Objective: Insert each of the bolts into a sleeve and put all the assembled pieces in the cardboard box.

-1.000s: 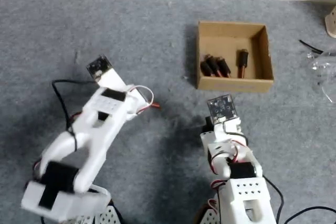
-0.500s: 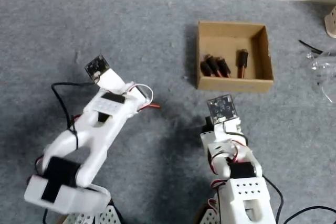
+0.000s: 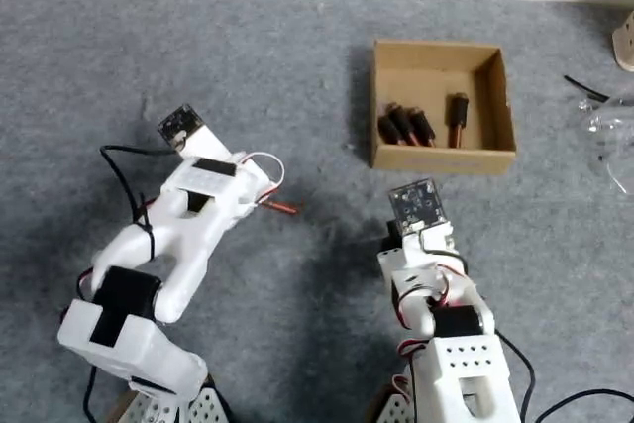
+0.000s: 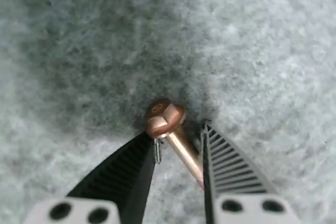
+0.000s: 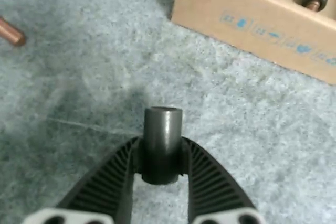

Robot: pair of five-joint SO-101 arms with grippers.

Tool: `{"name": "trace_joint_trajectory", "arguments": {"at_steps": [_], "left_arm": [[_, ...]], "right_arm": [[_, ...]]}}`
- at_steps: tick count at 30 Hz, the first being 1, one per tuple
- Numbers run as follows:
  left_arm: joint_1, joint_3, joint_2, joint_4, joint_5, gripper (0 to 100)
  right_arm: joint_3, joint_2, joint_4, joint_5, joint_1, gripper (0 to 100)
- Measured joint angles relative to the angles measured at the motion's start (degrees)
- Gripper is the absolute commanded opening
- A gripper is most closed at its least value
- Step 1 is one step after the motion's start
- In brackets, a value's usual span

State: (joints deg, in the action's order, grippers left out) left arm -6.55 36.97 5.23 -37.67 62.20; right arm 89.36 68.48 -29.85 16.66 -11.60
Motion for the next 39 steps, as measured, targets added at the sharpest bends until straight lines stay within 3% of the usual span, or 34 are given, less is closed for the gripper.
{"name": "trace_joint_trajectory", "arguments": {"at_steps": [8,11,21,31,36,39], "left_arm": [[0.00,-6.33,3.25,-9.14,0.53,12],[0.00,-9.05,5.27,-11.52,0.53,0],[0.44,-15.91,10.20,-17.85,0.09,0],[0.44,-16.62,8.97,-18.90,-13.19,0],[0.88,-8.18,-1.05,-19.08,-16.79,0],[0.79,-1.14,-9.58,-15.12,-18.55,0]], "right_arm": [[0.00,0.00,0.00,0.00,0.00,0.5],[0.00,0.00,0.00,0.18,0.00,0.5],[0.18,0.00,0.00,0.18,0.00,0.5],[0.18,0.09,0.00,0.53,0.00,0.5],[0.18,0.09,0.00,0.53,0.00,0.5],[0.18,0.09,0.00,0.53,0.00,0.5]]}}
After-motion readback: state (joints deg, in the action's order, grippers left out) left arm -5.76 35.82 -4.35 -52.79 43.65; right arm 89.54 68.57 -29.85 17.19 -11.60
